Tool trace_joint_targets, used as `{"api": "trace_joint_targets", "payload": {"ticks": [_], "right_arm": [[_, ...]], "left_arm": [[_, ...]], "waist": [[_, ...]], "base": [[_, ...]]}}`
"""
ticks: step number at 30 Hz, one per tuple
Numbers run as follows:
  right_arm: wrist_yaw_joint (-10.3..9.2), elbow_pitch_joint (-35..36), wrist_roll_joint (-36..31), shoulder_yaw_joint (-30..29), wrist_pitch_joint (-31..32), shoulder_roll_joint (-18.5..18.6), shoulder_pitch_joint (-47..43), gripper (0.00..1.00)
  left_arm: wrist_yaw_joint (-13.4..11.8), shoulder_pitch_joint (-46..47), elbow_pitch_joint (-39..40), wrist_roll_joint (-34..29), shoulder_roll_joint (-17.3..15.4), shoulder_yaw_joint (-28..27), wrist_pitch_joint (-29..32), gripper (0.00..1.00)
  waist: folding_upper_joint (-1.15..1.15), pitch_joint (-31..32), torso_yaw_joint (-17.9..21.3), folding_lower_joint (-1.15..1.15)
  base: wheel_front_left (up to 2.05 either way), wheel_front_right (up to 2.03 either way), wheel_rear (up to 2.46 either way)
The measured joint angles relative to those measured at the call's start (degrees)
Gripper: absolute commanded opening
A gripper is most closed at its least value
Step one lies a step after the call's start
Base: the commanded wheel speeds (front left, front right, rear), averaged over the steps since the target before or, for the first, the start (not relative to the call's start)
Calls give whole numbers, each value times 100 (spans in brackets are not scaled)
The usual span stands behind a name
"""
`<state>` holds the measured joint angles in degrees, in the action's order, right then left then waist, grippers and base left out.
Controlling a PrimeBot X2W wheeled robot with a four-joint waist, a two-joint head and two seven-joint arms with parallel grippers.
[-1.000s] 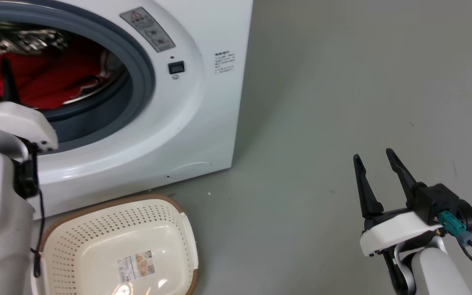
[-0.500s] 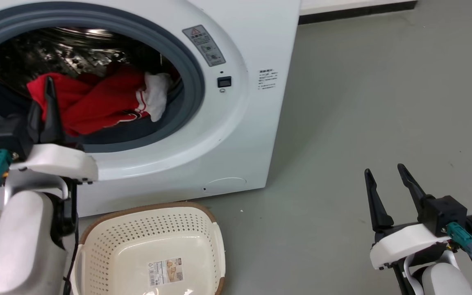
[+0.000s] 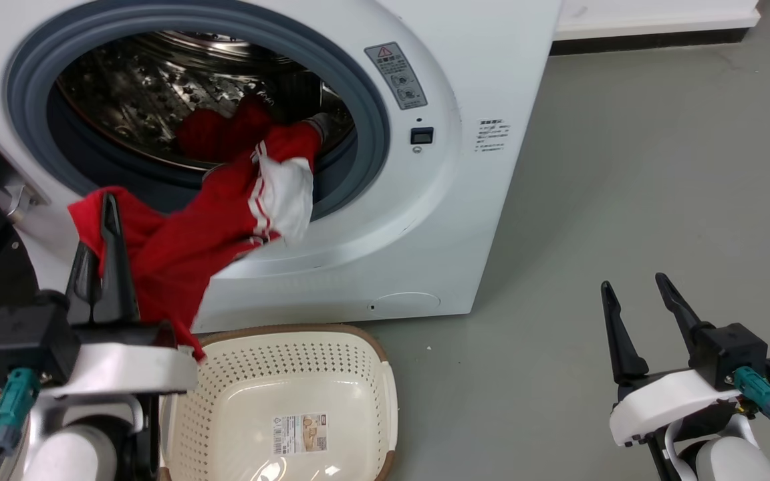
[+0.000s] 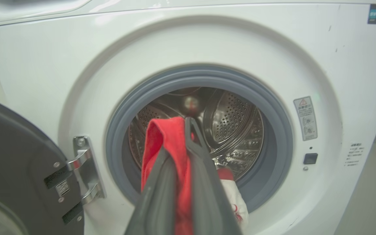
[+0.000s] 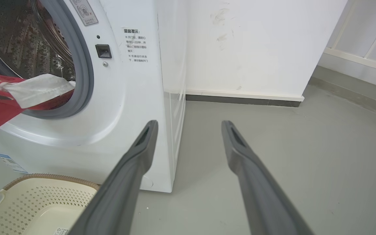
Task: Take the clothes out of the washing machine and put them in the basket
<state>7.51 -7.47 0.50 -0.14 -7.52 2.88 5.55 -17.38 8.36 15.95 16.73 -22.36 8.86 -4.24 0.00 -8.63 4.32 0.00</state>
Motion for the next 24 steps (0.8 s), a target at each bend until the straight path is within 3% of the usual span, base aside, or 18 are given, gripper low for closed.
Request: {"api": "trace_joint_targets", "payload": {"ticks": [5, 11, 17, 24], "right_arm": [[0, 65, -9, 16, 51, 1, 1, 100], [0, 135, -18, 67, 83, 1, 44, 100], [0, 221, -53, 125, 120, 0, 270, 100], [0, 358, -77, 144, 145, 1, 571, 100]], "left_arm": [[-166, -523, 210, 44, 83, 43, 212, 0], [-169, -947, -603, 380, 392, 180, 183, 0], [159, -764, -2019, 777, 721, 253, -138, 0], [604, 144, -3949, 1029, 982, 274, -573, 0]], "waist": [[0, -73, -142, 0], [0, -276, -223, 0], [0, -631, -220, 0], [0, -1237, -83, 1]], "base": [[0, 0, 0], [0, 0, 0], [0, 0, 0], [0, 0, 0]]}}
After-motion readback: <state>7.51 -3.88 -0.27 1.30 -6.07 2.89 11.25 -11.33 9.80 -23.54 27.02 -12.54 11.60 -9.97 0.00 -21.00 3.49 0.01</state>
